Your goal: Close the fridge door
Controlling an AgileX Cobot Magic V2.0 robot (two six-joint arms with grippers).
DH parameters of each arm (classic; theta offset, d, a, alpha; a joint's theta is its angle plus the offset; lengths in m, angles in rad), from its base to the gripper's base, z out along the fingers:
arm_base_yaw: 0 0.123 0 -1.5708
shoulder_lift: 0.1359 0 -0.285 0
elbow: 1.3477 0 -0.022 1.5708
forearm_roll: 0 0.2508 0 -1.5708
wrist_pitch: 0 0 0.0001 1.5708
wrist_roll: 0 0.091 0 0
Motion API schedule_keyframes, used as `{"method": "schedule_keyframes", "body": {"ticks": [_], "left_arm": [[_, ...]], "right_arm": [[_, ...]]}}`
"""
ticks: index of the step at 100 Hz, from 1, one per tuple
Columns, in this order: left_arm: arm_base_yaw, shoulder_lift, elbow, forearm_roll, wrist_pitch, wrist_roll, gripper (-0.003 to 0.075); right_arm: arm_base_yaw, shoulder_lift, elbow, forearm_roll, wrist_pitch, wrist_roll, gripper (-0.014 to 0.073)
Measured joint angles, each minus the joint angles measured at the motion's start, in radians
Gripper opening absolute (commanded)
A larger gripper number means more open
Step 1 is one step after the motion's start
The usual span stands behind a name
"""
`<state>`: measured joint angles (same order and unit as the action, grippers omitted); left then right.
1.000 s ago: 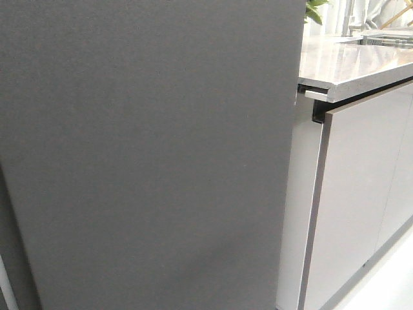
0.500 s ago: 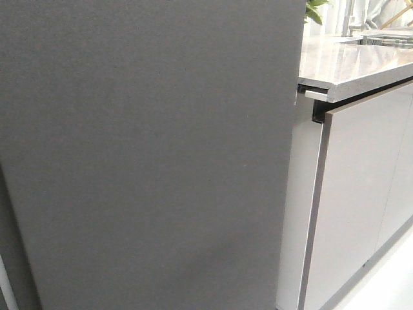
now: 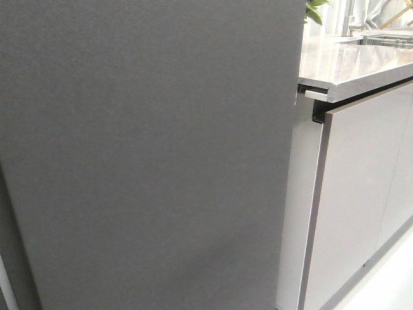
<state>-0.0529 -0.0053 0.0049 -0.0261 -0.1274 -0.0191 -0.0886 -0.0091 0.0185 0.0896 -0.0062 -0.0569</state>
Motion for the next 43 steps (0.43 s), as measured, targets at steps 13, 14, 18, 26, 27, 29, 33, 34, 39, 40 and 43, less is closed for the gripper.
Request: {"method": "schedule_keyframes", "body": {"ticks": [13,14,18,26,27,29,33,34,39,40,43], "left_arm": [[0.0,0.0,0.0,0.0,0.0,0.0,-0.002],[0.0,0.0,0.0,0.0,0.0,0.0,-0.002],[0.0,0.0,0.0,0.0,0.0,0.0,-0.002],[0.0,0.0,0.0,0.0,0.0,0.0,-0.002],[0.0,0.0,0.0,0.0,0.0,0.0,-0.002],[0.0,0.0,0.0,0.0,0.0,0.0,-0.002],[0.0,0.0,0.0,0.0,0.0,0.0,-0.002],[0.0,0.0,0.0,0.0,0.0,0.0,-0.002],[0.0,0.0,0.0,0.0,0.0,0.0,-0.002],[0.0,0.0,0.0,0.0,0.0,0.0,-0.002],[0.0,0.0,0.0,0.0,0.0,0.0,-0.002]], "right_arm": [[0.0,0.0,0.0,0.0,0.006,0.0,-0.0045],[0.0,0.0,0.0,0.0,0.006,0.0,-0.0044],[0.0,0.0,0.0,0.0,0.006,0.0,-0.0044],[0.0,0.0,0.0,0.0,0.006,0.0,-0.0045],[0.0,0.0,0.0,0.0,0.006,0.0,-0.0045],[0.0,0.0,0.0,0.0,0.006,0.0,-0.0045],[0.0,0.0,0.0,0.0,0.006,0.0,-0.0045],[0.0,0.0,0.0,0.0,0.006,0.0,-0.0044],[0.0,0.0,0.0,0.0,0.006,0.0,-0.0044],[0.0,0.0,0.0,0.0,0.006,0.0,-0.0045],[0.0,0.0,0.0,0.002,0.006,0.0,-0.0045]]}}
